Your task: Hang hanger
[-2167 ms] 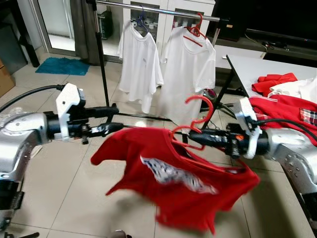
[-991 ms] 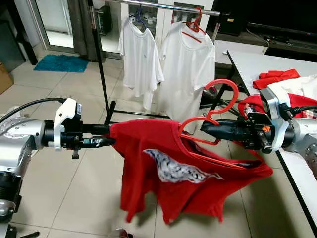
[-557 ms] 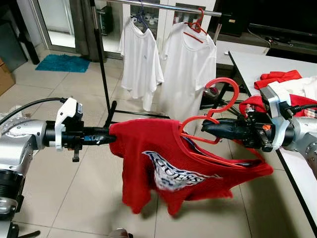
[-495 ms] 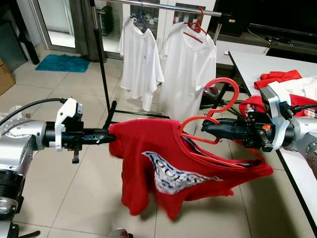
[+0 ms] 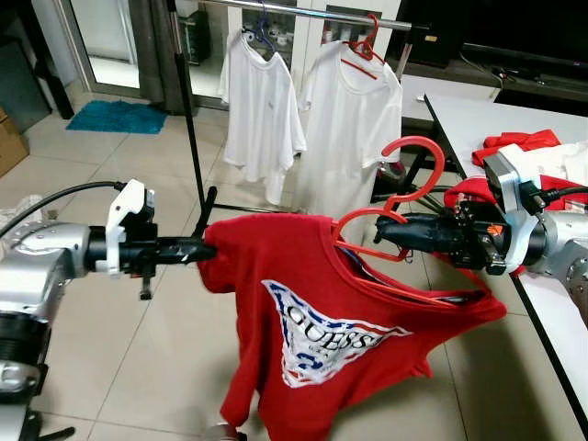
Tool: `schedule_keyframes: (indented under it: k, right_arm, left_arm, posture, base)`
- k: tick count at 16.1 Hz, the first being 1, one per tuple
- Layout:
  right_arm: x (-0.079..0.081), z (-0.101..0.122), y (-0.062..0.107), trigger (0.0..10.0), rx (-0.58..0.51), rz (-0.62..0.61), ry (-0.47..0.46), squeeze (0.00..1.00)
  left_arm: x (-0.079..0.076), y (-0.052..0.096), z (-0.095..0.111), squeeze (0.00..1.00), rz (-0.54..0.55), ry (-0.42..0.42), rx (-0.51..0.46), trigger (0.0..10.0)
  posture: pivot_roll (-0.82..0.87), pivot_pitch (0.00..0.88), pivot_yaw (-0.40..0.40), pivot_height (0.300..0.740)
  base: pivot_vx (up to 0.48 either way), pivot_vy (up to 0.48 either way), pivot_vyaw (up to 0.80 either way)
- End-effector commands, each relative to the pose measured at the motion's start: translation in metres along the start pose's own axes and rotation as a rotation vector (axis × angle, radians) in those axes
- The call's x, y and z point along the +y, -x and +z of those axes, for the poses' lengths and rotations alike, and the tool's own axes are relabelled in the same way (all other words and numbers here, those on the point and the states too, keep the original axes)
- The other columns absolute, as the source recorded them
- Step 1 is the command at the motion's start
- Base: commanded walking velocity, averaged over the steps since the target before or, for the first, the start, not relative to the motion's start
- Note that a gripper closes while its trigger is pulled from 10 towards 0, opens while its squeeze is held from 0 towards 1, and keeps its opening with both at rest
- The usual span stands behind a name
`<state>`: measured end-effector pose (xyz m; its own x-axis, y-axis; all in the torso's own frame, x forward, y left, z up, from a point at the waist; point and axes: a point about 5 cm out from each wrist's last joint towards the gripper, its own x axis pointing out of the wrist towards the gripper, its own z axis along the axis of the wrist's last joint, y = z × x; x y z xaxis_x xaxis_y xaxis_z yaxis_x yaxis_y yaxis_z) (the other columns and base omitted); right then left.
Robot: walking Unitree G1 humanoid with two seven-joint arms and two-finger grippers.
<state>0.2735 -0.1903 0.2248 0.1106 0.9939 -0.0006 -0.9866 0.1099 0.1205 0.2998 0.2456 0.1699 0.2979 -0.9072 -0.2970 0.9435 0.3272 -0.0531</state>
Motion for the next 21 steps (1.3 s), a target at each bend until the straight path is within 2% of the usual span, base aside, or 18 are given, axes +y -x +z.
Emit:
schedule_keyframes:
  k: [1,4,8,9,12,14,17,19,20,21]
  right_arm:
    - [0.001,0.009,0.001,10.0,-0.020,0.016,0.036,0.00]
    - [0.001,0.009,0.002,10.0,-0.029,-0.006,0.041,0.00]
    - [-0.002,0.005,0.006,10.0,-0.046,-0.082,0.032,0.00]
    - [-0.002,0.005,0.006,10.0,-0.049,-0.089,0.033,0.00]
    - [-0.006,0.004,0.010,10.0,-0.078,-0.151,0.036,0.00]
    - [-0.007,0.006,0.011,10.0,-0.089,-0.160,0.037,0.00]
    - [-0.006,0.007,0.012,10.0,-0.095,-0.154,0.028,0.00]
    - [-0.004,0.004,0.009,10.0,-0.069,-0.136,0.024,0.00]
    - [-0.003,0.002,0.005,10.0,-0.056,-0.130,0.026,0.00]
    - [-0.002,0.002,0.004,10.0,-0.054,-0.129,0.027,0.00]
  left_arm:
    - [0.005,0.000,0.006,0.00,0.038,-0.029,-0.008,0.0]
    - [0.010,0.007,0.006,0.00,0.132,-0.047,-0.035,0.0]
    - [0.013,0.036,0.004,0.00,0.299,-0.039,-0.122,0.0]
    - [0.013,0.039,0.003,0.00,0.317,-0.042,-0.125,0.0]
    - [0.016,0.069,-0.005,0.00,0.537,-0.051,-0.151,0.0]
    - [0.020,0.084,-0.011,0.00,0.671,-0.049,-0.136,0.0]
    - [0.021,0.093,-0.018,0.00,0.745,-0.058,-0.094,0.0]
    - [0.014,0.071,-0.015,0.00,0.600,-0.040,-0.120,0.0]
    - [0.011,0.059,-0.011,0.00,0.537,-0.031,-0.135,10.0]
    - [0.011,0.053,-0.009,0.00,0.507,-0.039,-0.148,10.0]
  posture:
    - [0.03,0.000,-0.042,0.740]
    - [0.03,0.000,-0.039,0.740]
    - [0.03,0.004,-0.030,0.740]
    - [0.03,0.004,-0.030,0.740]
    - [0.03,0.009,-0.030,0.740]
    - [0.04,0.012,-0.032,0.740]
    - [0.04,0.018,-0.038,0.740]
    - [0.04,0.019,-0.039,0.740]
    - [0.04,0.019,-0.039,0.740]
    - [0.04,0.019,-0.039,0.740]
  base:
    - [0.000,0.000,0.00]
    - [0.000,0.000,0.00]
    - [0.000,0.000,0.00]
    - [0.000,0.000,0.00]
    - [0.000,0.000,0.00]
    - [0.000,0.000,0.00]
    - [0.000,0.000,0.00]
    - [0.000,0.000,0.00]
    - [0.000,0.000,0.00]
    - [0.000,0.000,0.00]
